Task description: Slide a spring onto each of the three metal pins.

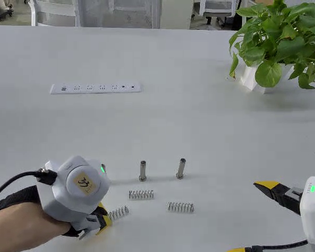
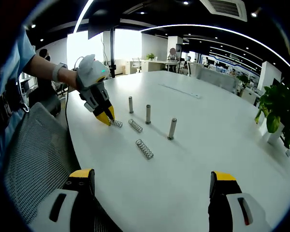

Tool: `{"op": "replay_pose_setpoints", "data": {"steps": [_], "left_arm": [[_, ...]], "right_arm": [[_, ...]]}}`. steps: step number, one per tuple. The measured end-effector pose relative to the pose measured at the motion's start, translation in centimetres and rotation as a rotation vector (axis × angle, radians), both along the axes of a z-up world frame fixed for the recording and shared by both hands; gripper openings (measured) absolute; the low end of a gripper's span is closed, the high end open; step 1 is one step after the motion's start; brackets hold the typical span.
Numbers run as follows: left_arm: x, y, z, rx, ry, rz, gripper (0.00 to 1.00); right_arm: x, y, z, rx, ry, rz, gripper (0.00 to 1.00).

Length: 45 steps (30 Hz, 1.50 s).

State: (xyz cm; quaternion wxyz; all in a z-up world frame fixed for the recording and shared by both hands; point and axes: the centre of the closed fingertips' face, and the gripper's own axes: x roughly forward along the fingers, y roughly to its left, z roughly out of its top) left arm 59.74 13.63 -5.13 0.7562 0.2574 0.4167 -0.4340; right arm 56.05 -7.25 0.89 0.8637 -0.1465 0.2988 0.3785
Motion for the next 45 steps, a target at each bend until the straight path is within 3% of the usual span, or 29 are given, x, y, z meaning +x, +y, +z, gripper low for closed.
{"op": "replay_pose_setpoints", "data": {"steps": [7,12,15,21,27,31,39,45], "left_arm": [[0.1,0.3,0.1,-0.078,-0.035,0.083,0.07],[0.2,0.5,0.2,-0.159,-0.029,0.169,0.06],[0.3,0.9,0.2,-0.160,-0.044,0.181,0.06],[0.0,1.0,0.6,-0.207,-0.061,0.214,0.06],[-0.4,-0.7,2.4,-0.306,-0.072,0.224,0.06],[-0.7,-2.1,3.6,-0.360,-0.100,0.200,0.06],[-1.3,-4.8,6.0,-0.482,-0.126,0.176,0.06],[-1.5,-6.2,6.8,-0.527,-0.139,0.157,0.06]], "right_arm": [[0.0,0.2,0.2,0.006,-0.006,0.001,0.99],[-0.1,0.6,0.1,0.005,0.001,0.017,0.99],[0.0,0.9,0.1,0.006,0.001,0.023,0.99],[-0.1,1.6,0.1,0.006,0.002,0.041,0.99],[-0.3,2.3,-0.1,0.011,0.010,0.054,0.99],[-0.4,2.8,-0.2,0.021,0.019,0.062,0.98],[0.2,3.8,0.9,0.089,0.020,0.047,0.95],[0.6,4.4,1.5,0.143,0.036,0.028,0.87]]}}
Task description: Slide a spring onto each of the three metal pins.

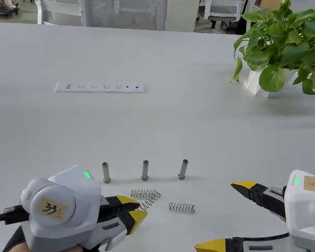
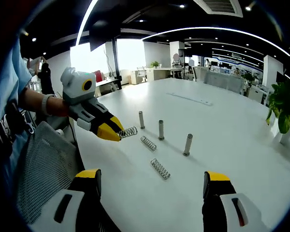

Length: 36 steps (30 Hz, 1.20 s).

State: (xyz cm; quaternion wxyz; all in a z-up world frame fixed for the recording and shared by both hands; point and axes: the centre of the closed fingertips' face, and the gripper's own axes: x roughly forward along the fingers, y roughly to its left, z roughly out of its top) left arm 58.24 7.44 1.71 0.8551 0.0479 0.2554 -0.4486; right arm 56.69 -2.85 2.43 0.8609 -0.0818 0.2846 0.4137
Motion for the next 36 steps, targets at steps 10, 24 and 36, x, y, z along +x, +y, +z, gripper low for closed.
{"op": "replay_pose_setpoints", "data": {"steps": [10,24,36], "left_arm": [[-0.6,-2.0,0.7,-0.056,-0.015,-0.018,0.06],[-0.9,-4.0,2.1,-0.135,-0.043,-0.041,0.06],[-1.2,-4.5,3.2,-0.162,-0.077,-0.074,0.06]], "right_arm": [[0.6,1.9,0.7,0.083,0.035,-0.017,0.73],[1.5,4.0,2.9,0.370,0.114,-0.093,0.41],[1.1,4.1,3.5,0.485,0.184,-0.105,0.13]]}}
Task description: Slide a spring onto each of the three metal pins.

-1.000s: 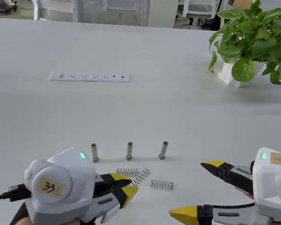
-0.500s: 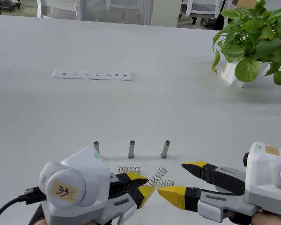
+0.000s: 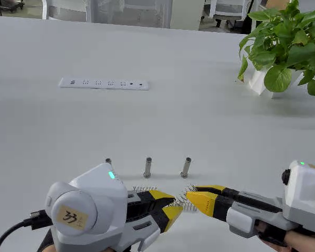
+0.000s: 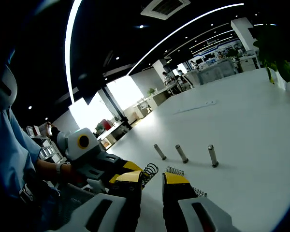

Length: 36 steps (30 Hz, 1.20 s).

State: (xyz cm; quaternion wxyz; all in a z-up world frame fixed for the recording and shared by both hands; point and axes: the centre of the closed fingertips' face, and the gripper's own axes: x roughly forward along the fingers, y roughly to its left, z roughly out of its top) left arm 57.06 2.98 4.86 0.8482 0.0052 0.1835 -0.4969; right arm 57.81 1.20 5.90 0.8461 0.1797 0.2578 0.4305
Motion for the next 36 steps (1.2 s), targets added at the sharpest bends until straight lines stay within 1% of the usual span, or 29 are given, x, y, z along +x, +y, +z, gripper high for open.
{"op": "replay_pose_setpoints", "data": {"steps": [2,8,15,19,20,22,23,29,31,35,36], "left_arm": [[0.0,0.0,-0.1,0.003,-0.003,-0.008,0.06],[-0.2,-0.1,-0.1,0.009,-0.013,-0.023,0.06],[-0.2,-0.1,-0.2,0.015,-0.018,-0.030,0.06],[-0.2,-0.1,-0.3,0.028,-0.021,-0.036,0.06],[-0.3,-0.2,-0.3,0.030,-0.019,-0.037,0.06],[-0.3,-0.2,-0.4,0.034,-0.020,-0.036,0.06],[-0.2,-0.2,-0.4,0.036,-0.020,-0.036,0.06],[-0.1,-0.3,-0.5,0.042,-0.014,-0.032,0.06],[-0.2,-0.3,-0.5,0.043,-0.013,-0.032,0.06],[-0.2,-0.4,-0.6,0.041,-0.008,-0.030,0.06],[-0.2,-0.4,-0.6,0.039,-0.008,-0.030,0.06]], "right_arm": [[-0.2,0.2,0.2,0.026,0.014,0.002,0.11],[-0.3,0.4,0.4,0.048,0.019,0.006,0.08],[-0.3,0.5,0.6,0.059,0.027,0.008,0.08],[-0.5,0.9,1.0,0.055,0.016,0.019,0.07],[-0.5,1.1,1.1,0.048,0.004,0.023,0.07],[-0.5,1.2,1.3,0.040,-0.003,0.029,0.07],[-0.5,1.3,1.3,0.022,-0.020,0.032,0.07],[-0.8,1.8,1.6,-0.031,-0.065,0.052,0.07],[-0.8,1.9,1.7,-0.066,-0.096,0.062,0.07],[-1.0,2.1,1.7,-0.109,-0.131,0.080,0.07],[-1.1,2.1,1.7,-0.127,-0.155,0.090,0.07]]}}
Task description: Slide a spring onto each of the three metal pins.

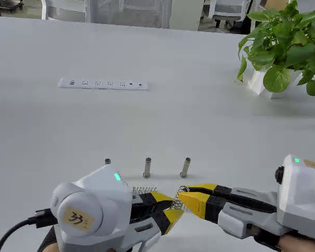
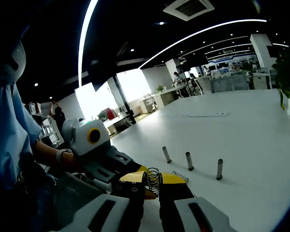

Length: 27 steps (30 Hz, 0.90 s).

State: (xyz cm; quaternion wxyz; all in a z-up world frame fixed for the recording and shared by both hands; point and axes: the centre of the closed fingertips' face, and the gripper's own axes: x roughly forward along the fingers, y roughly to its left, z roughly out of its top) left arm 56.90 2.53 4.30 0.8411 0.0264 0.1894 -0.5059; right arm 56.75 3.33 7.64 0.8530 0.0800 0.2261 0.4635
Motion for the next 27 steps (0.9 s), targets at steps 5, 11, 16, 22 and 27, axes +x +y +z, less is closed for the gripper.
{"op": "replay_pose_setpoints", "data": {"steps": [5,11,16,22,27], "left_arm": [[-0.01,-0.12,0.08,-0.018,0.014,0.003,0.06],[-0.09,-0.15,-0.05,-0.017,0.011,0.002,0.06],[0.00,0.01,0.10,-0.022,0.009,0.007,0.06],[0.08,-0.09,0.17,-0.019,-0.001,0.002,0.06],[-0.04,-0.15,0.11,0.000,-0.018,-0.012,0.06]], "right_arm": [[-0.18,0.21,0.14,-0.053,-0.068,0.027,0.07],[-0.32,0.38,-0.07,-0.098,-0.103,0.057,0.07],[-0.24,0.14,0.13,-0.098,-0.105,0.055,0.06],[-0.17,0.09,0.18,-0.101,-0.110,0.056,0.06],[-0.31,-0.04,0.16,-0.117,-0.108,0.069,0.07]]}}
